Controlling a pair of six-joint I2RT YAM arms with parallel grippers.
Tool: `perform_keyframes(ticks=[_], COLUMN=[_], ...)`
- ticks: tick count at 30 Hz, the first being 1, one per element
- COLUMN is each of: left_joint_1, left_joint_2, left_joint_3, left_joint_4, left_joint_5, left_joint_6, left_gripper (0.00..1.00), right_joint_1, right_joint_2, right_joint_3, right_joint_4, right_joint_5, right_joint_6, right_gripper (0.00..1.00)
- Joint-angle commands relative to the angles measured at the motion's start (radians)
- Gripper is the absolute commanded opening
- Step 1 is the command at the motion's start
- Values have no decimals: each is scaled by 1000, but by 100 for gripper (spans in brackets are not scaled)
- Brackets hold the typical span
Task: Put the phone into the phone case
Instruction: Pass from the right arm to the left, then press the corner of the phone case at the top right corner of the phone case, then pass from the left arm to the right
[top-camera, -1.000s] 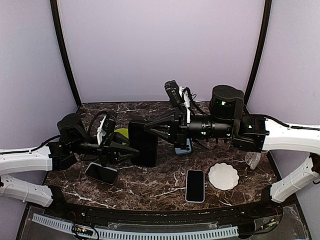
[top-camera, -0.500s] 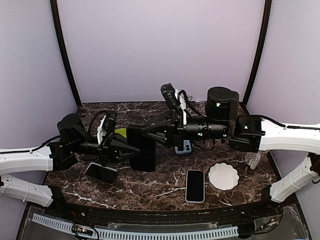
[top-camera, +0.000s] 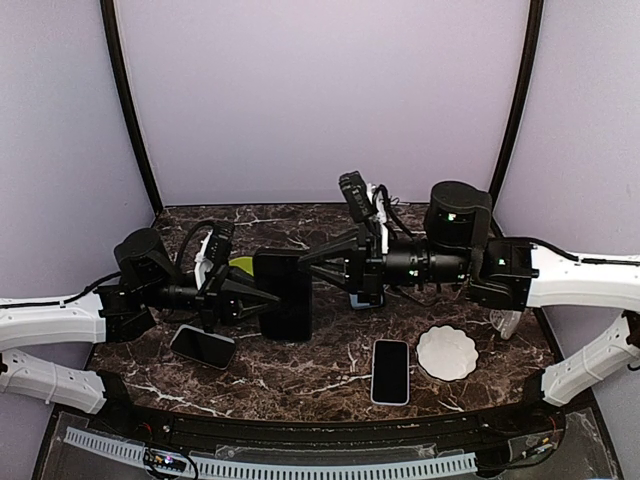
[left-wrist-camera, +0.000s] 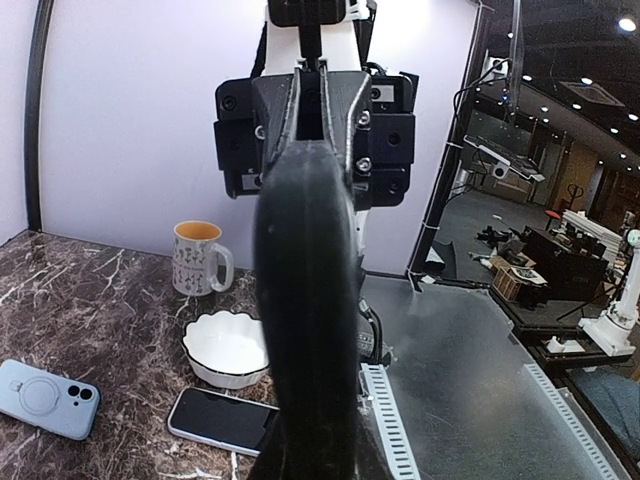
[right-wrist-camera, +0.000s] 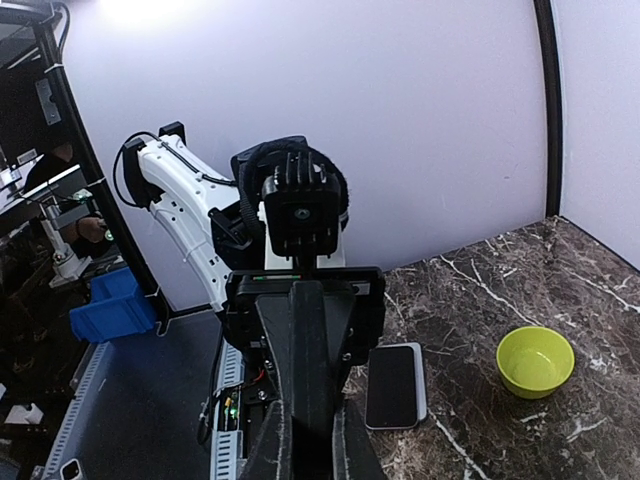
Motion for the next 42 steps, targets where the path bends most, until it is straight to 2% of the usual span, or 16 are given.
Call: perform_keyframes(ticks=[1, 6, 7, 8, 9, 10, 14, 21, 26, 31, 33, 34, 35, 37, 39, 42], left_joint_1=[-4, -5, -5, -4, -2, -1, 6, 9, 9, 9, 11, 15, 21, 37, 63, 107], left_joint_2=[-38, -48, -50, -57, -61, -67, -69, -60, -65, -67, -63, -59, -56, -48, -39, -23], left_joint_3=[2, -1, -5, -8, -14, -16, -20, -19, -19, -13, -1, 13, 22, 50, 77, 97], left_joint_4=[83, 93, 99, 115, 123, 133, 140, 138, 127, 89, 39, 15, -43, -134, -209, -265], left_joint_5=[23, 15, 11, 9, 2, -2, -16, -18, -28, -60, -110, -153, -196, -268, -333, -403], left_joint_6=[5, -5, -10, -19, -24, -30, -41, -46, -42, -42, -34, -28, -12, 12, 22, 9], left_gripper=[0, 0, 0, 0, 0, 0, 0, 0, 0, 0, 18, 44, 63, 78, 84, 87], right_joint_1=[-11, -12, -12, -12, -13, -12, -10, -2, 3, -6, -17, -24, -31, -44, -58, -80], right_joint_2=[-2, -2, -2, -3, -3, -3, 6, 53, 67, 12, -6, -16, -23, -34, -35, -12], right_joint_3=[-7, -13, -18, -25, -34, -44, -81, -93, -98, -138, -153, -159, -166, -181, -201, -250], right_joint_4=[55, 62, 59, 58, 59, 62, 106, 186, 212, 207, 183, 167, 143, 72, -2, -60], right_joint_5=[-8, -6, 5, 16, 17, 15, -11, -62, -58, 21, 47, 58, 69, 98, 112, 85], right_joint_6=[0, -3, 2, 10, 17, 25, 75, 110, 115, 148, 191, 217, 243, 296, 359, 481], right_gripper=[0, 0, 7, 24, 35, 41, 45, 30, 0, 0, 0, 0, 0, 0, 0, 0])
